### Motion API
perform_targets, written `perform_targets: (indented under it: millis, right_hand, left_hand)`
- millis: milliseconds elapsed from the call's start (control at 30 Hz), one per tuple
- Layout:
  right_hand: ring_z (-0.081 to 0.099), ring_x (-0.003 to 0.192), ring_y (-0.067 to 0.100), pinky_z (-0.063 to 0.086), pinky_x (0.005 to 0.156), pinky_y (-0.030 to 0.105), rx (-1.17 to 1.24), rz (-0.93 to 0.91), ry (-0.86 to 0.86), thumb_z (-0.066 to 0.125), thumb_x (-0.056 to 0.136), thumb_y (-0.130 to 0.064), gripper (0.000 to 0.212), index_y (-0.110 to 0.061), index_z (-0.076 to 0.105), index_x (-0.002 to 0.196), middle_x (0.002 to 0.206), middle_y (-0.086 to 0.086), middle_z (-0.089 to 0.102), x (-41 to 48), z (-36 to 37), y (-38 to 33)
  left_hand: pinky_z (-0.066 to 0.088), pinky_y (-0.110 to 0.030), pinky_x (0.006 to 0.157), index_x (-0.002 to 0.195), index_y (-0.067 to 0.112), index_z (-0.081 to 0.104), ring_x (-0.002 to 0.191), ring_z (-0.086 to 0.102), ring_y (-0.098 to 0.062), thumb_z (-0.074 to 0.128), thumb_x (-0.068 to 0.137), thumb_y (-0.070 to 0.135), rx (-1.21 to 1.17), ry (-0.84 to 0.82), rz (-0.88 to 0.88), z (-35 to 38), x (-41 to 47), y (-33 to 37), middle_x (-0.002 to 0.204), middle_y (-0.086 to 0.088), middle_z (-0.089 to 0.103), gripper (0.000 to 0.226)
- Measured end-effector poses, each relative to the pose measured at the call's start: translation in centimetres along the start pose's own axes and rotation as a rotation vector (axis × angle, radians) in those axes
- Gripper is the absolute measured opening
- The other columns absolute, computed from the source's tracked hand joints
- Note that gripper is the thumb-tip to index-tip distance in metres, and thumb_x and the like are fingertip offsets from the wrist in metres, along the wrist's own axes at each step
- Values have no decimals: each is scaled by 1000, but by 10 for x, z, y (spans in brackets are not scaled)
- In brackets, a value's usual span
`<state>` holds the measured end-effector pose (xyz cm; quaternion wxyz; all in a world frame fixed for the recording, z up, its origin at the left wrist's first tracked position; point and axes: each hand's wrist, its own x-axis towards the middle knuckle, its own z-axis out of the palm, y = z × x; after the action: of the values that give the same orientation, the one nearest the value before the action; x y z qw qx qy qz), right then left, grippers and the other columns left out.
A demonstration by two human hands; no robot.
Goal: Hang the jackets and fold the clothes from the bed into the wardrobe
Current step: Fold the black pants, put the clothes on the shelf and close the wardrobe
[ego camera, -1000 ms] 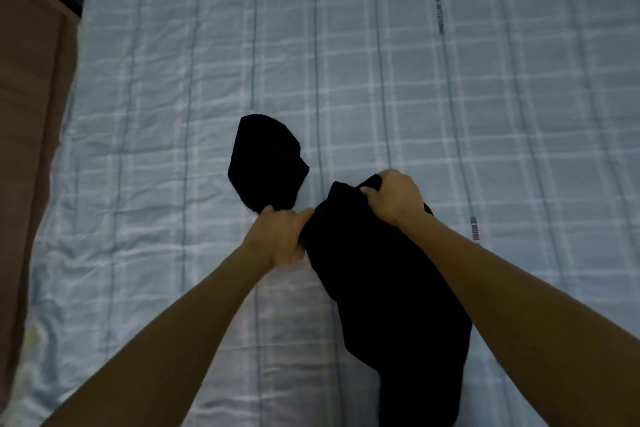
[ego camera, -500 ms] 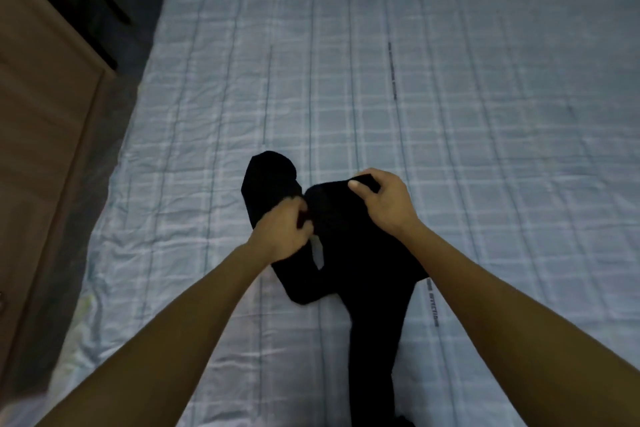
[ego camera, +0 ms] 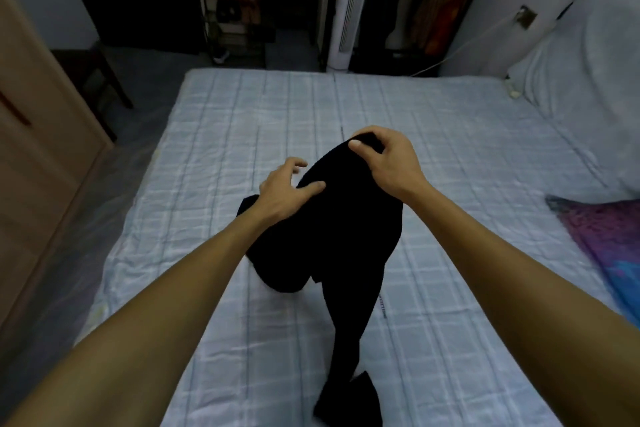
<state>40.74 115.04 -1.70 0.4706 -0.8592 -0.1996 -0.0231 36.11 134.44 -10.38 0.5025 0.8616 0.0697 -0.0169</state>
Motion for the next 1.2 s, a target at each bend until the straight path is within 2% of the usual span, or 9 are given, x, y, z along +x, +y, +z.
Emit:
perform_targets:
  millis: [167, 300, 500, 633, 700, 800, 967, 1100, 1200]
  right_hand:
    - [61, 84, 3, 44, 75, 11, -68, -33, 129, 62, 90, -24, 8, -21, 69, 91, 87, -10, 66, -34, -33, -37]
    - [62, 88, 8, 47, 81, 22, -76, -27, 272, 62, 90, -27, 13, -20, 70, 97, 92, -7, 67, -54, -67, -55]
    - [63, 88, 8, 51, 82, 26, -4, -114, 379, 63, 88, -26, 10, -22, 71, 93, 91, -6, 69, -87, -120, -69]
    - [63, 87, 8, 49, 77, 19, 63, -104, 438, 62, 90, -24, 8, -22, 69, 93, 91, -6, 68, -115, -174, -58]
    - [62, 88, 9, 49, 79, 21, 37, -84, 419, 63, 90, -25, 9, -21, 69, 94, 92, -6, 68, -128, -192, -41]
    - [63, 87, 14, 52, 80, 32, 27, 28, 341, 63, 89, -30, 14, -19, 69, 94, 93, 0, 69, -145, -198, -8]
    - [62, 82, 11, 41, 63, 13, -30, 85, 112, 69, 85, -29, 13, -18, 68, 91, 86, -5, 65, -177, -190, 39]
    - [55, 95, 6, 41, 79, 19, -236, 56, -290, 79, 74, -33, 43, -23, 65, 113, 101, -9, 59, -187, -196, 63]
    - [62, 78, 7, 43, 64, 19, -394, 74, -543, 79, 74, -31, 18, -25, 68, 87, 80, -9, 66, -179, -191, 70]
  left_hand:
    - [49, -31, 75, 108, 25, 59, 94, 63, -21, 63, 85, 34, 25, -20, 70, 5, -41, 40, 103, 3, 65, 25]
    - [52, -42, 81, 123, 22, 53, 95, 62, -26, 56, 85, 25, 150, 31, 104, 10, -80, 62, 108, -5, 65, 38]
    - [47, -36, 76, 131, 17, 44, 88, 54, -25, 53, 84, 7, 264, 363, 98, 19, -126, 92, 114, -10, 48, 49]
    - [40, -30, 59, 90, 16, 60, 79, 62, -31, 50, 88, 14, 327, 470, 32, 25, -150, 99, 83, -9, 64, 10]
    - [42, -31, 60, 87, 19, 61, 76, 60, -28, 52, 90, 20, 343, 531, 54, 25, -159, 109, 82, -7, 66, 10]
    - [43, -31, 65, 91, 18, 64, 77, 57, -22, 53, 88, 16, 318, 552, 78, 36, -170, 130, 84, -2, 65, 12]
    - [38, -26, 53, 69, 20, 59, 64, 57, -18, 50, 80, 15, 308, 528, 14, 64, -187, 143, 67, 0, 61, 14]
    - [35, -25, 46, 66, 18, 61, 61, 57, -18, 52, 79, 16, 372, 512, -22, 61, -186, 142, 63, -2, 61, 16]
    - [42, -28, 50, 71, 15, 67, 62, 58, -20, 54, 77, 17, 438, 491, -43, 55, -173, 138, 66, -4, 64, 14]
